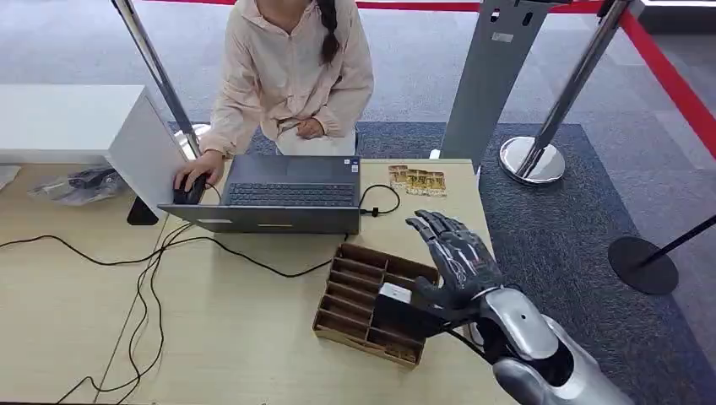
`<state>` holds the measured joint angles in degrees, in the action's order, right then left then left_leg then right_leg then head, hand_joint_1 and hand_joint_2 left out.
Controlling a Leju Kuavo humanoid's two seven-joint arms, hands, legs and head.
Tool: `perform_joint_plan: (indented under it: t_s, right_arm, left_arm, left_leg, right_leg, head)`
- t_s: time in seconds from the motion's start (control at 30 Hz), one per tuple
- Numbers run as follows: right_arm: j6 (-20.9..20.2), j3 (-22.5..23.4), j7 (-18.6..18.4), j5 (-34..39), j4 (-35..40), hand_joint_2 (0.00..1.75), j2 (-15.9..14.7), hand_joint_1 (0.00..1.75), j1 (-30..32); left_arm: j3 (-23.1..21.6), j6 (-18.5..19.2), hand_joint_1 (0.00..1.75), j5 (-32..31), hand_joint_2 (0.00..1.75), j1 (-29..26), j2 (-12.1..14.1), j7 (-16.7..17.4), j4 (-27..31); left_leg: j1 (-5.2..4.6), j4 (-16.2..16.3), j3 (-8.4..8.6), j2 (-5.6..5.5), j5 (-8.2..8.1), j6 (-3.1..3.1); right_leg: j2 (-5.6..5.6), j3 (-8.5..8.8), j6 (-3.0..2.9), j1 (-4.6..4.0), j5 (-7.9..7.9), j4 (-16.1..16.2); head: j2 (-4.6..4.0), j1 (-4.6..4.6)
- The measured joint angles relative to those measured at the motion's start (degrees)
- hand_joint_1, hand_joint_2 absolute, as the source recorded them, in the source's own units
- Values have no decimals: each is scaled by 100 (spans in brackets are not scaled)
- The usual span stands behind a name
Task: Pass the card to the sensor for recognition and then transmit it.
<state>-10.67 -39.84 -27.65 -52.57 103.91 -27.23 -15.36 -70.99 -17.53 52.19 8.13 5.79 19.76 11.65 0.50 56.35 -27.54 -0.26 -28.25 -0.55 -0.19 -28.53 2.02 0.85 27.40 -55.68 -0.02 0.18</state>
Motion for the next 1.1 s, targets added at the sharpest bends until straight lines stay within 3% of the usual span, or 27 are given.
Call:
perform_joint_plan:
  t_s: [0.2, 0.43, 1.1]
  right_arm:
    - [-54, -11, 33, 28, -2, 175, 7, 28, 0]
    - [-951, -125, -102, 931, -7, 175, -4, 23, -64]
    - [-811, -448, -157, 994, -245, 175, -26, 21, -109]
  left_arm:
    - [0, -31, 0, -7, 0, 1, 0, 0, 0]
    - [0, -22, 0, -68, 0, 3, 0, -4, 0]
    - [0, -31, 0, -81, 0, 4, 9, -4, 0]
  left_leg:
    - [0, 0, -1, 0, 0, 0]
    - [0, 0, -1, 0, 1, 0]
    - [0, 0, -1, 0, 1, 1]
  right_leg:
    - [0, 1, 0, 0, 0, 0]
    - [0, 1, 0, 0, 0, 0]
    - [0, 2, 0, 0, 0, 0]
  head:
    - [0, 0]
    - [0, 0]
    - [0, 0]
